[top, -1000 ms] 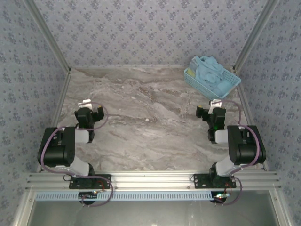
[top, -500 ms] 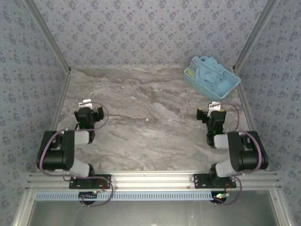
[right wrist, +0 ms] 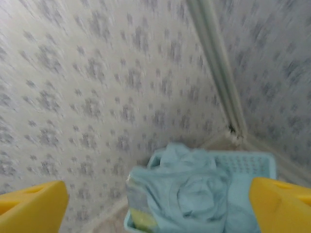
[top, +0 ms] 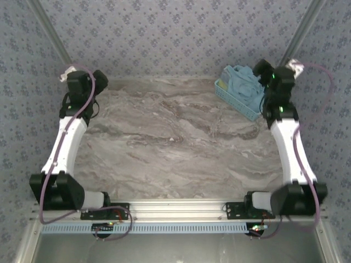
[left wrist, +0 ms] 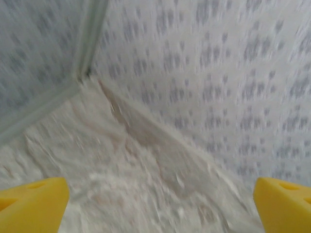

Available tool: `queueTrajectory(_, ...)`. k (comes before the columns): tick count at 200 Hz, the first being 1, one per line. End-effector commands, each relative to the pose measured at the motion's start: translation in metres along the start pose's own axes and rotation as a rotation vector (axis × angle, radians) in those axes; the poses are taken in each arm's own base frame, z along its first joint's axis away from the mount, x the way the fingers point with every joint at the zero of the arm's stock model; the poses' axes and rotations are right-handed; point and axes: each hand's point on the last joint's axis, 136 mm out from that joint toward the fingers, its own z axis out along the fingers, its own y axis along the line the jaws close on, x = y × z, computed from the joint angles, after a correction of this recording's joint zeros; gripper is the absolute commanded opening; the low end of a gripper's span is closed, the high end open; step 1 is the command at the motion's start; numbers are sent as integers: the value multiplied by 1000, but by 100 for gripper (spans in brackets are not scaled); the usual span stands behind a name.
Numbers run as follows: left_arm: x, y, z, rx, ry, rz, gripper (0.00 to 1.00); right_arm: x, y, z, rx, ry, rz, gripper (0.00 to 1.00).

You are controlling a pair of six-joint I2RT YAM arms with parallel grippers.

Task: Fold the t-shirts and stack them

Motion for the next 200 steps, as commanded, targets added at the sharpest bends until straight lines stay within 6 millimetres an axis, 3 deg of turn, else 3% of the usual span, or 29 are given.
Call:
queueTrajectory(1, 82, -45, 4, 137, 346, -12, 97, 99, -26, 42, 120, 439, -16, 88)
queueTrajectory(39, 113, -122, -9, 373, 451, 62, 90, 135, -18, 116, 14, 548, 49, 65)
queueTrajectory(68, 133, -150, -22, 463, 496, 92, 89, 167, -15, 164, -57, 593, 90, 55)
queueTrajectory(97, 148, -164, -27, 506, 537, 88, 87, 204, -24, 199, -47, 644, 118, 51)
queueTrajectory(148, 149, -168, -28, 496, 555, 101, 85, 246, -38, 228, -8, 684, 192, 48)
queueTrajectory(180, 153, -166, -26, 483, 570, 109, 83, 253, -33, 236, -39, 695, 218, 35)
queueTrajectory(187, 154, -165, -25, 479, 572, 110, 82, 253, -31, 237, -54, 695, 222, 29)
queueTrajectory(200, 154, -164, -25, 473, 573, 112, 81, 243, -25, 237, -86, 679, 229, 10)
